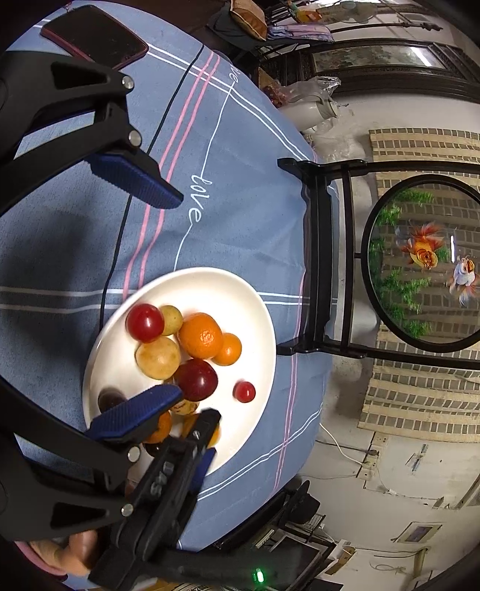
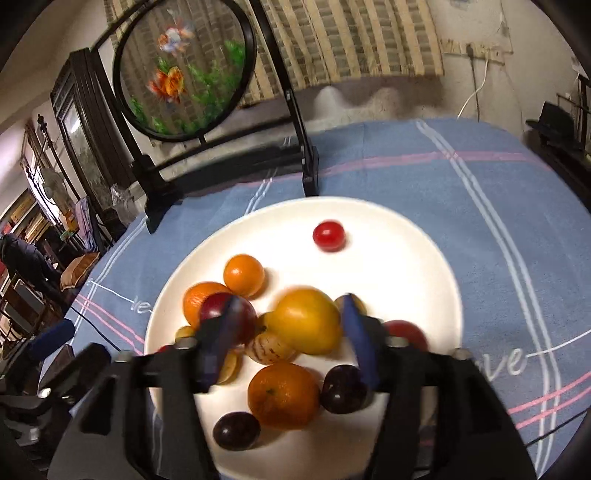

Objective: Organize fruits

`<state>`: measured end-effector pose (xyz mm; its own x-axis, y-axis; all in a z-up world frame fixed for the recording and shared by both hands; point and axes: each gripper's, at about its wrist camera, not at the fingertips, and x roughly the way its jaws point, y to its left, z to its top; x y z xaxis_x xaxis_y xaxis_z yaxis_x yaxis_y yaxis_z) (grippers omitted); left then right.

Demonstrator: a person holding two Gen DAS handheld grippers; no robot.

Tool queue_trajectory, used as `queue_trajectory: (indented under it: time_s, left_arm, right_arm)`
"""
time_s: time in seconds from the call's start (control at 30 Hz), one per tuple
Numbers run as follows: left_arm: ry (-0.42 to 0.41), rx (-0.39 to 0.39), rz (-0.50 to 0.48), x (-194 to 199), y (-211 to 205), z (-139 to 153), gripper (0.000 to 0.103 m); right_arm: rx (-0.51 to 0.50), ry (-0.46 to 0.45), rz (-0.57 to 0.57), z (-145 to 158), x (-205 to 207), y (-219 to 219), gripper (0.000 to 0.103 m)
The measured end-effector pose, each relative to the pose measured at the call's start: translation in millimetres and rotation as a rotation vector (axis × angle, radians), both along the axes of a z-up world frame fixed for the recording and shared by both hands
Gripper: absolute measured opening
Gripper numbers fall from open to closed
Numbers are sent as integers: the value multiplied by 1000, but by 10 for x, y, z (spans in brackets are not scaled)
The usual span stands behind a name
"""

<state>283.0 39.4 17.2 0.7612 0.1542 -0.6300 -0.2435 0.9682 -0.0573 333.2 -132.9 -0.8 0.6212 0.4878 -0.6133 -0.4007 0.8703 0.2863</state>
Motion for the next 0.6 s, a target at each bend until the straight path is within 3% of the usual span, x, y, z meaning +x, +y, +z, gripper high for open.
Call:
queue_trajectory:
  time_s: [0.1, 0.17, 0.2, 0.23, 0.4, 0.6]
  left_arm:
    - [0, 6, -4, -6, -15, 2, 98]
    - [0, 9, -5, -11, -22, 6, 98]
    - [0, 9, -7, -15, -23, 9, 98]
    - [-1, 9, -8, -22, -25, 13, 98]
    - [-17, 15, -35, -94, -93, 40, 98]
    - [-19, 74, -115, -311, -278, -73, 98]
  right_arm:
    - [-6, -46, -15, 125, -127, -109, 63]
    - [15, -62, -15, 146, -207, -195, 70]
    - [12, -63, -16, 137, -271, -261, 91]
    - [4, -63, -21, 129, -307, -299, 102]
    - [-35, -140, -30, 93, -756, -584, 102]
    - [-97, -155, 42, 29, -1135, -664, 102]
